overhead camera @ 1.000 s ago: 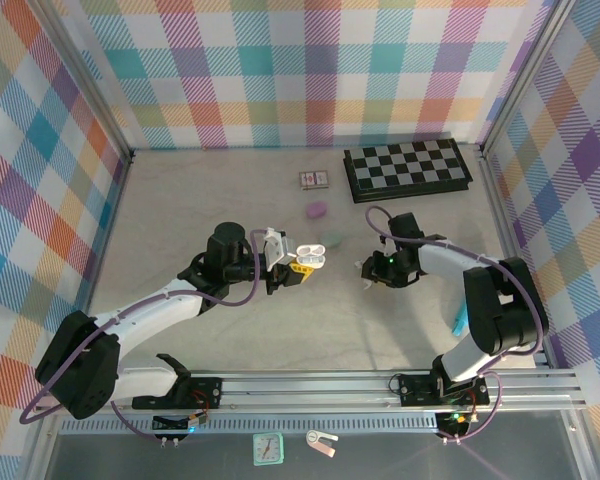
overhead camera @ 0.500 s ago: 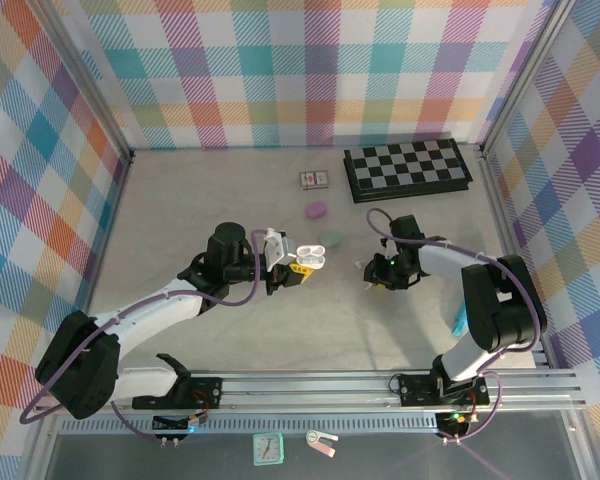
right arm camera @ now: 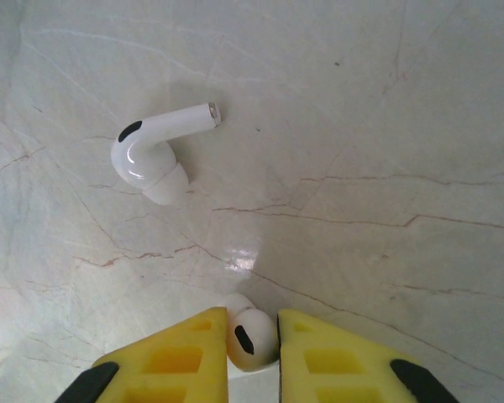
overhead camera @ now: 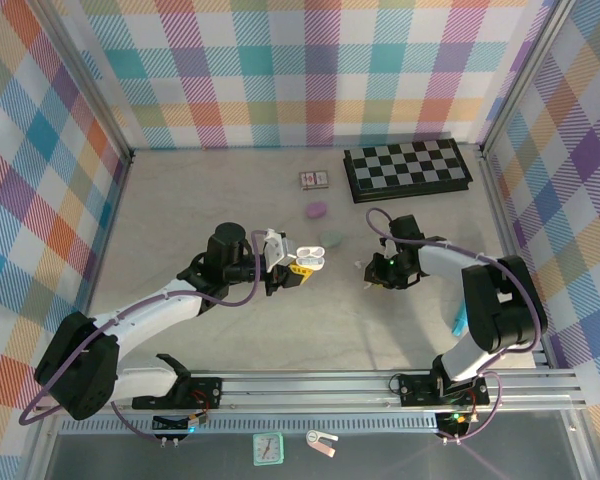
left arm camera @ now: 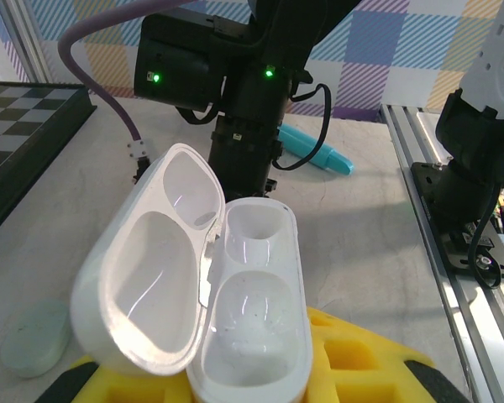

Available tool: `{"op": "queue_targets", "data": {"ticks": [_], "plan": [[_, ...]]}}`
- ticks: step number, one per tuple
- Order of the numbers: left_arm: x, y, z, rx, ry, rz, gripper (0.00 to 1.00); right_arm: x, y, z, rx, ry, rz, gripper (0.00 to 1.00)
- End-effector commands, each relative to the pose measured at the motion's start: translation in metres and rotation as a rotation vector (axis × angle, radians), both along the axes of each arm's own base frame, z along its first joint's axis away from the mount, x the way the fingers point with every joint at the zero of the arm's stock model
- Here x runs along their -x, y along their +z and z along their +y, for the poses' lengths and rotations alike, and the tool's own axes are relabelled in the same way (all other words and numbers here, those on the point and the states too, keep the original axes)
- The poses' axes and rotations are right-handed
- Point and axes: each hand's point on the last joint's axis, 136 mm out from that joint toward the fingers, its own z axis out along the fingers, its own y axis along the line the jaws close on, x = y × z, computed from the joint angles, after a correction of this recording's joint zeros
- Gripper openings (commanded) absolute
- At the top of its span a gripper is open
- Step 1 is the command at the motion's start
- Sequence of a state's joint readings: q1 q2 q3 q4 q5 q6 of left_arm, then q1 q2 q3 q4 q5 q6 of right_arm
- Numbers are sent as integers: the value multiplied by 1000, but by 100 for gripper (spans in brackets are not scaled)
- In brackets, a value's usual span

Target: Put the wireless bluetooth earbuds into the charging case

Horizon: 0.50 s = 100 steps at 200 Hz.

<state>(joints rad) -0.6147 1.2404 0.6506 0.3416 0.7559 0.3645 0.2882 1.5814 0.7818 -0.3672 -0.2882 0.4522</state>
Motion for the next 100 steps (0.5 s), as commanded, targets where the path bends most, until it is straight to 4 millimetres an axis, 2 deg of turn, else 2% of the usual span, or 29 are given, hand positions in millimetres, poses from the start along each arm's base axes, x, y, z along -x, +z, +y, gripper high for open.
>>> {"op": "queue_targets", "data": {"ticks": [1,48,100], "plan": [[2,8,-4,13,-14,-37,7,-1,12,-2,20,30,-63,18],[-7,0,-7,-1,7,3,7,-8,52,0,119,117,-238,18],[-15,-9,-14,0,9,60,7,-10,129,23,172,288,-588,18]]}}
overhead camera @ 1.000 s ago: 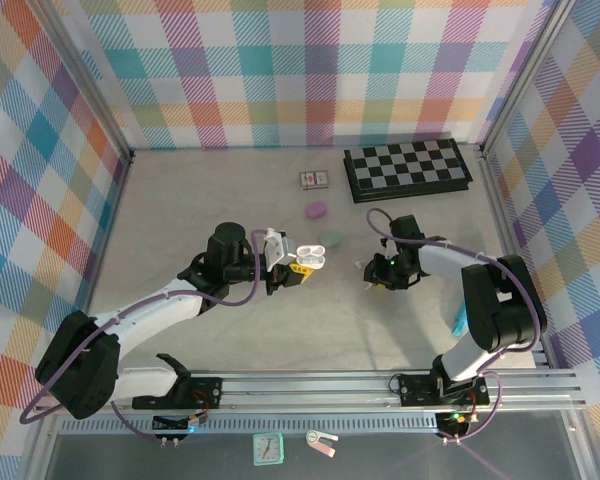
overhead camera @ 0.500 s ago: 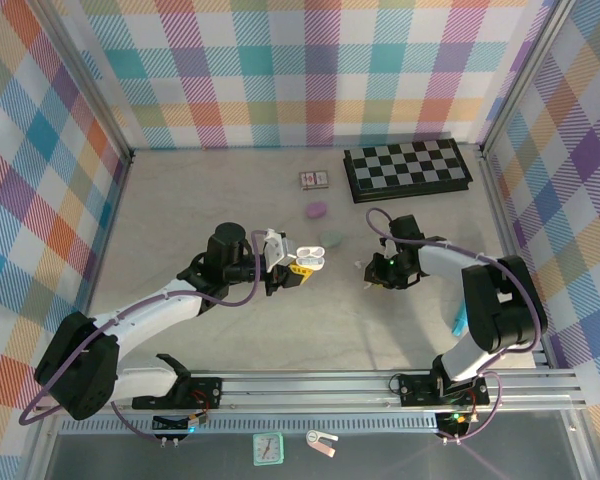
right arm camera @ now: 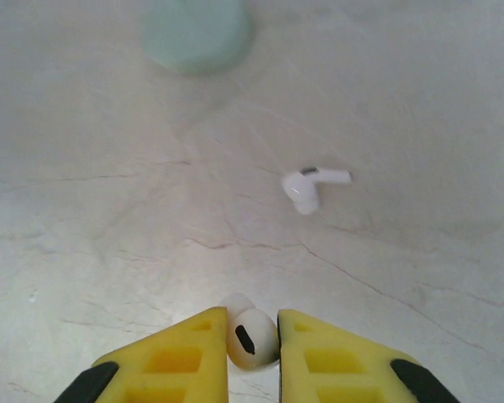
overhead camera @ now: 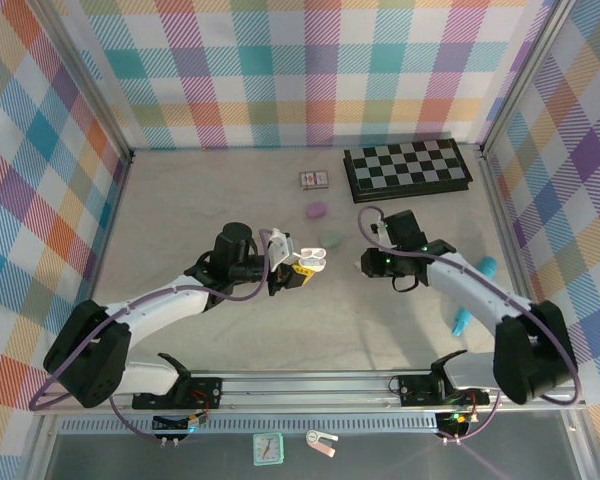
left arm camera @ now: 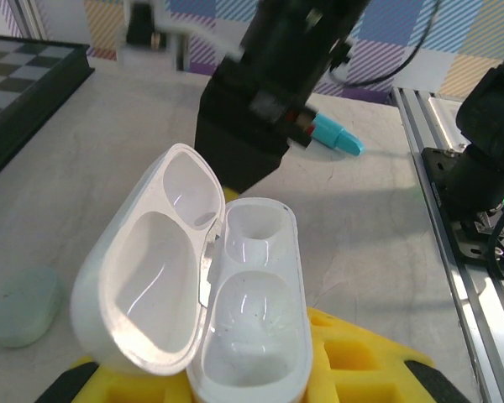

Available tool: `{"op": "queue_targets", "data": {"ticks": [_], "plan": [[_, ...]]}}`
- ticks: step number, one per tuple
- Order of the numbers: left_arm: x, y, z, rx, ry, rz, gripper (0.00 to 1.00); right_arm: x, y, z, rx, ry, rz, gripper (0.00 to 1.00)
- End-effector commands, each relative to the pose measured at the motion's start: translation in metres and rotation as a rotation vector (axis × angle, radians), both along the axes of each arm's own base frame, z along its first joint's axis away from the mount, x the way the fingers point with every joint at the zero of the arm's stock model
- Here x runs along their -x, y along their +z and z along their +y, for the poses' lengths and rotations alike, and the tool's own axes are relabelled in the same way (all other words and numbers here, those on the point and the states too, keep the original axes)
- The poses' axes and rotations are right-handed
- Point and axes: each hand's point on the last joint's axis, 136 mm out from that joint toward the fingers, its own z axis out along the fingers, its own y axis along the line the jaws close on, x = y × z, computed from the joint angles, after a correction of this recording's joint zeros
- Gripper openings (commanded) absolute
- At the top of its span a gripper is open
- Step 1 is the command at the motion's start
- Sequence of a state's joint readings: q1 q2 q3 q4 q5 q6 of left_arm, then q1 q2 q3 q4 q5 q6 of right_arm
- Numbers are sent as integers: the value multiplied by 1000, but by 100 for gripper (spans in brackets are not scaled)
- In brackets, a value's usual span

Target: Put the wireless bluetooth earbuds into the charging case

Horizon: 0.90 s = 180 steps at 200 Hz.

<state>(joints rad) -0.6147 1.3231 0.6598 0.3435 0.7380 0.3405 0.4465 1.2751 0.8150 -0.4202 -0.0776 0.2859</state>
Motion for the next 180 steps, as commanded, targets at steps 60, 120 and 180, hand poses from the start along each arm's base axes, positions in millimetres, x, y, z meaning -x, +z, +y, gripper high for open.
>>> {"op": "queue_targets", "data": {"ticks": [60,120,180], "plan": [[-12,15,-17,52,-15,44,7,16,119,36,1,292,-454,18],[-3,25,-22,41,-91,100,7,41,167,68,-12,502,-615,18],[8,38,-24,65,-147,123,7,41,175,90,19,617,-663,17]]}}
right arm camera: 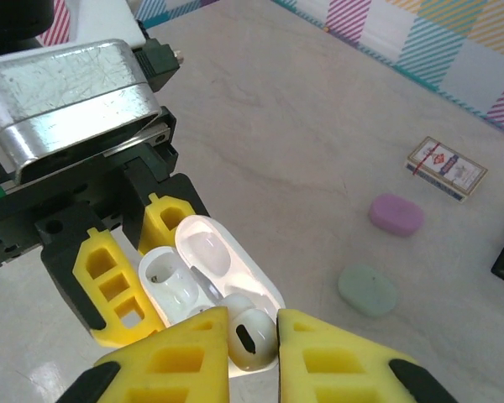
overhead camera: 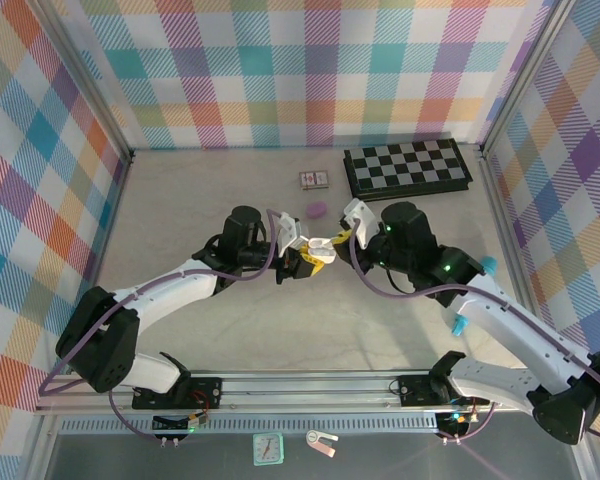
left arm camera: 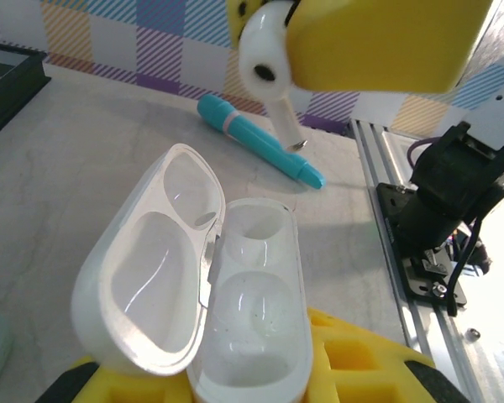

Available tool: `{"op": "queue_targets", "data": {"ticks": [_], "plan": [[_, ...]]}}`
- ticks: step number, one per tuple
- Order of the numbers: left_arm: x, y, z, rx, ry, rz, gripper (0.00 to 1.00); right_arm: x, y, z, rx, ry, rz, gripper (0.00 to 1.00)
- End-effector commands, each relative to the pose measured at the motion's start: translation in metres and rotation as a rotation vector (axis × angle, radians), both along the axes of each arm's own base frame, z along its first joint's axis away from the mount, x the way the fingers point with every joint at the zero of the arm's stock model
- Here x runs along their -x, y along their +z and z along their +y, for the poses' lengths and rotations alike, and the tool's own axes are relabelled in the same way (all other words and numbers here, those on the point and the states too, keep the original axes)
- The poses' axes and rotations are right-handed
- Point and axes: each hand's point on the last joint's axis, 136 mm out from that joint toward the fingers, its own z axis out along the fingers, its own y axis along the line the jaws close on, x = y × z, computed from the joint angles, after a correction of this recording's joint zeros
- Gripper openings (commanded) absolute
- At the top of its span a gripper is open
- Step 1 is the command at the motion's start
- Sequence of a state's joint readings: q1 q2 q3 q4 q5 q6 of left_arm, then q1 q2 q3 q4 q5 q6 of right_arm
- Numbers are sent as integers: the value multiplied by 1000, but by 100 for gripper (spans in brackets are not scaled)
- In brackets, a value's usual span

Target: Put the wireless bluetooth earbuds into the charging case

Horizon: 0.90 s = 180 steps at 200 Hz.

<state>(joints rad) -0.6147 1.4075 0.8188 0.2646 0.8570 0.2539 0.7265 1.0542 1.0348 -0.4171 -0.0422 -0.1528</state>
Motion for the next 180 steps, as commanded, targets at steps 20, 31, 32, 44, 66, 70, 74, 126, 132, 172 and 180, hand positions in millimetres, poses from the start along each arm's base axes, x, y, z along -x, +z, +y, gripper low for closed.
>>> {"op": "queue_targets", "data": {"ticks": [20,31,32,44,66,70,74,126,132,172,180], "plan": [[15,13,-3,26,-72,8,7,1,10,16,23,95,-54,17],[15,15,-2,27,-69,6,7,1,7,17,35,101,-51,17],[15,15,-2,28,-69,6,7,0,7,17,37,102,-51,17],[13,15,-2,24,-60,10,7,1,3,18,48,109,-43,17],[12,15,-2,23,-51,12,7,2,-1,17,60,113,-38,16],[12,15,-2,24,-51,15,7,3,-1,17,62,114,-36,16],[12,15,-2,25,-52,17,7,3,-2,17,64,114,-35,16],[11,21,-2,38,-42,9,7,8,-9,16,74,132,-10,16],[11,21,-2,37,-40,9,7,8,-10,15,76,132,-9,17],[12,25,-2,50,-44,13,7,9,-17,14,91,132,-2,16],[12,25,-2,53,-44,13,7,9,-18,14,93,133,-1,16]]}}
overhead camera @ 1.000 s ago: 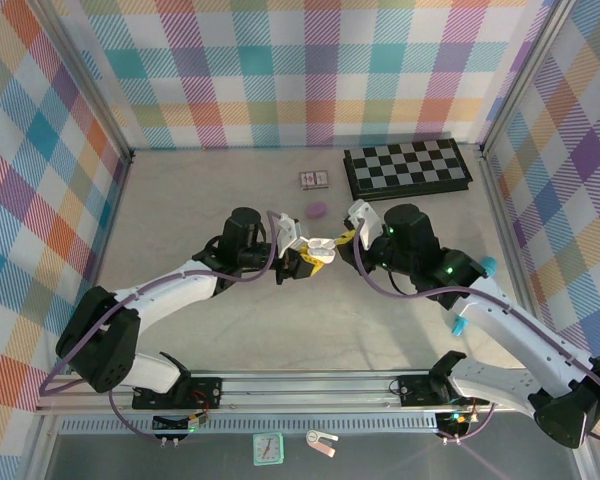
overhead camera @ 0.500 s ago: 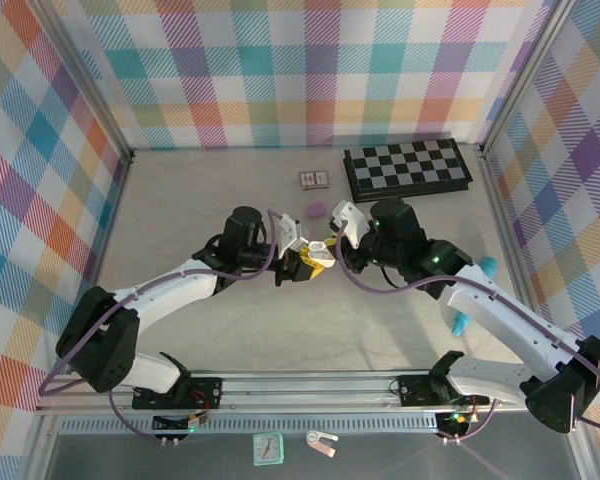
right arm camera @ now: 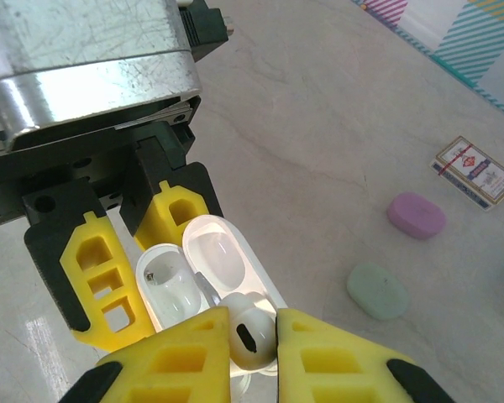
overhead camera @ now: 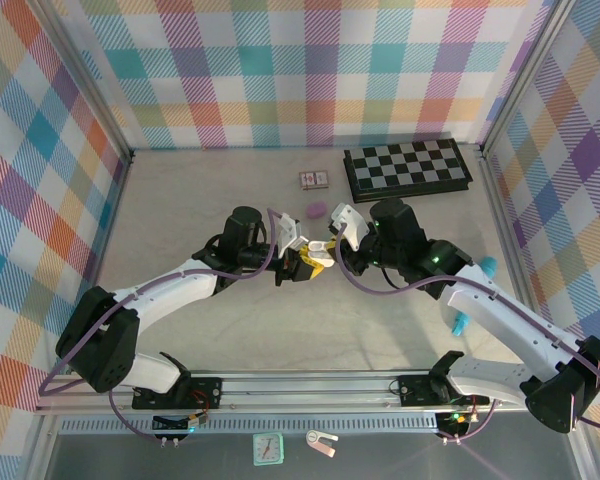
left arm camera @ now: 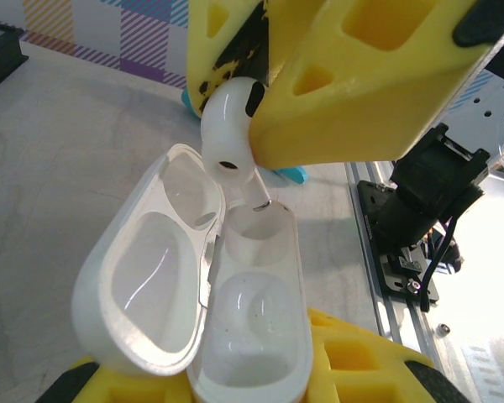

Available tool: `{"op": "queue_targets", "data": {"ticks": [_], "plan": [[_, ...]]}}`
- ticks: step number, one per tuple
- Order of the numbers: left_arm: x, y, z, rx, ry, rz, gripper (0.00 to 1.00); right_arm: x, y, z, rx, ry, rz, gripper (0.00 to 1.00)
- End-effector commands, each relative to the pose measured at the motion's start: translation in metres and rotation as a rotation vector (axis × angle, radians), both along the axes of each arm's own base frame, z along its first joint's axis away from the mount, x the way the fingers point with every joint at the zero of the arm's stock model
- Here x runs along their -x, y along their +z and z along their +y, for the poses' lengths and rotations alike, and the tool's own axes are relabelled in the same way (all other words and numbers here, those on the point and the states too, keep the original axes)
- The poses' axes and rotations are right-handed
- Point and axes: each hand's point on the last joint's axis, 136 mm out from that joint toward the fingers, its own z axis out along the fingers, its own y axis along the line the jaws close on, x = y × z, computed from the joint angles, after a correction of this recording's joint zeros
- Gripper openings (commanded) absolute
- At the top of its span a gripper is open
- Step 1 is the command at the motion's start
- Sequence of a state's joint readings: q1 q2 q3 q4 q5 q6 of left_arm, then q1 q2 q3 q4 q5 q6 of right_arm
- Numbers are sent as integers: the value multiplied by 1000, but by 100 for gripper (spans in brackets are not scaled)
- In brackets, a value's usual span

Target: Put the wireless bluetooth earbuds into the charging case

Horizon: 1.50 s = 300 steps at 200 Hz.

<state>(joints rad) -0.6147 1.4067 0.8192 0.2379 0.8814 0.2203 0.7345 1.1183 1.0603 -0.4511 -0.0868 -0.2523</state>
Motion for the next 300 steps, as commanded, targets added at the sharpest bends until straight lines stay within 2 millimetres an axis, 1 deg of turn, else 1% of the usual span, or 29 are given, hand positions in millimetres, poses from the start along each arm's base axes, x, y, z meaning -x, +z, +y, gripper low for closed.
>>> {"op": "queue_targets", "data": {"ticks": [1,24,65,114,131,145,153,167,196,219,237,248,264,281,296,300], "plan": [[6,29,-3,61,-29,-47,7,7,-2,2,12,36,-2,16],[6,33,-2,70,-24,-56,7,7,-5,1,21,38,-1,16],[6,34,-2,79,-17,-52,7,11,-7,-1,19,41,8,16],[5,36,-2,85,-12,-58,7,21,-10,0,16,80,40,16],[5,38,-2,85,-10,-60,7,23,-11,1,17,90,52,21],[6,38,-2,85,-10,-63,7,23,-9,1,14,87,52,32],[6,37,-1,84,-8,-64,7,22,-5,1,4,80,46,36],[5,35,0,76,-2,-66,7,20,3,0,-15,63,28,38],[4,28,1,71,7,-73,7,23,15,-4,-70,52,-6,41],[1,21,2,63,25,-78,7,25,28,-11,-157,34,-12,48],[0,20,4,68,39,-94,7,17,38,-23,-253,-24,2,53],[-1,18,6,63,50,-104,7,8,41,-34,-325,-92,28,54],[-3,16,9,57,68,-121,7,-10,41,-52,-414,-207,74,55],[-2,15,12,57,77,-130,7,-34,28,-78,-471,-366,150,55],[-1,15,14,58,78,-133,6,-51,5,-93,-463,-481,239,55],[-1,14,14,57,77,-133,7,-56,-5,-97,-448,-512,268,55]]}}
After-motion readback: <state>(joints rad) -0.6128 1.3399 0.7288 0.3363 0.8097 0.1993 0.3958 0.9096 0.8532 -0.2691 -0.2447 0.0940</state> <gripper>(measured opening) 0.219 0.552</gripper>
